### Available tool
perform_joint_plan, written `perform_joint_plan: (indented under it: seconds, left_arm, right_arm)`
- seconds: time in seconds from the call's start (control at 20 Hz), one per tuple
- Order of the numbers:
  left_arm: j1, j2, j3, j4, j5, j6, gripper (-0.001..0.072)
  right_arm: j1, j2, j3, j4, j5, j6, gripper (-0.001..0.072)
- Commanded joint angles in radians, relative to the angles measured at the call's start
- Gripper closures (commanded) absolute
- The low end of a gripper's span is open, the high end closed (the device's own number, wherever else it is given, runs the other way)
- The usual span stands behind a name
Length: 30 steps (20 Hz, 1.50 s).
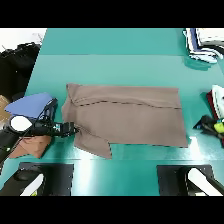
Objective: Fold the shirts.
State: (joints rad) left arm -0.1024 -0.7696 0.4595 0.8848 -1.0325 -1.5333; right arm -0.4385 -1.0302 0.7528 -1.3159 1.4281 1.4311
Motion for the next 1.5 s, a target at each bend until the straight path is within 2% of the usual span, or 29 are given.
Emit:
perform_joint_plan:
  seconds: [0.0, 0.05, 0.2, 0.25, 0.3, 0.35, 0.45, 0.5, 0.7, 0.9, 1.0, 1.1, 1.2, 1.45]
  left_arm:
    - [0.0, 0.001, 0.024, -0.002, 0.002, 0.017, 0.0682]
    - [0.0, 0.001, 0.024, -0.002, 0.002, 0.019, 0.0682]
    - [0.0, 0.001, 0.024, -0.002, 0.002, 0.023, 0.0681]
    - [0.0, 0.001, 0.024, -0.002, 0.0, 0.023, 0.0682]
    - [0.0, 0.001, 0.024, -0.002, -0.002, 0.023, 0.0682]
    - [0.0, 0.001, 0.024, 0.0, -0.012, 0.023, 0.0682]
    - [0.0, 0.001, 0.033, 0.026, -0.064, 0.022, 0.0683]
    - [0.0, 0.002, 0.05, 0.06, -0.103, 0.012, 0.0683]
    - [0.0, 0.129, 0.102, 0.202, -0.207, -0.08, 0.0684]
    - [0.0, 0.275, 0.136, 0.207, -0.45, -0.142, 0.0683]
    - [0.0, 0.3, 0.19, 0.207, -0.52, -0.162, 0.0683]
    - [0.0, 0.3, 0.255, 0.208, -0.483, -0.161, 0.0683]
    - [0.0, 0.275, 0.297, 0.214, -0.365, -0.115, 0.0683]
    - [0.0, 0.032, 0.327, 0.268, -0.117, -0.009, 0.0682]
  right_arm:
    - [-0.083, -0.037, -0.171, 0.013, 0.006, 0.001, 0.0238]
    - [-0.082, -0.061, -0.195, 0.049, -0.003, 0.001, 0.0266]
    - [-0.044, -0.119, -0.235, 0.12, -0.062, 0.0, 0.0269]
    - [-0.016, -0.128, -0.234, 0.117, -0.073, 0.0, 0.0319]
    - [0.014, -0.127, -0.233, 0.117, -0.085, 0.0, 0.0421]
    - [0.037, -0.113, -0.233, 0.114, -0.1, 0.0, 0.0481]
    - [0.077, -0.055, -0.217, 0.107, -0.102, 0.0, 0.0653]
    - [0.085, -0.022, -0.201, 0.107, -0.089, 0.0, 0.0694]
    - [0.091, 0.127, -0.103, 0.053, 0.035, 0.0, 0.0694]
    - [0.092, 0.282, -0.027, -0.013, 0.149, 0.0, 0.0695]
    - [0.092, 0.34, -0.009, -0.015, 0.185, 0.0, 0.0695]
    - [0.112, 0.373, 0.015, -0.015, 0.184, 0.0, 0.0695]
    - [0.166, 0.347, 0.061, -0.015, 0.156, 0.0, 0.0696]
    - [0.301, 0.079, 0.224, -0.014, 0.045, 0.001, 0.0696]
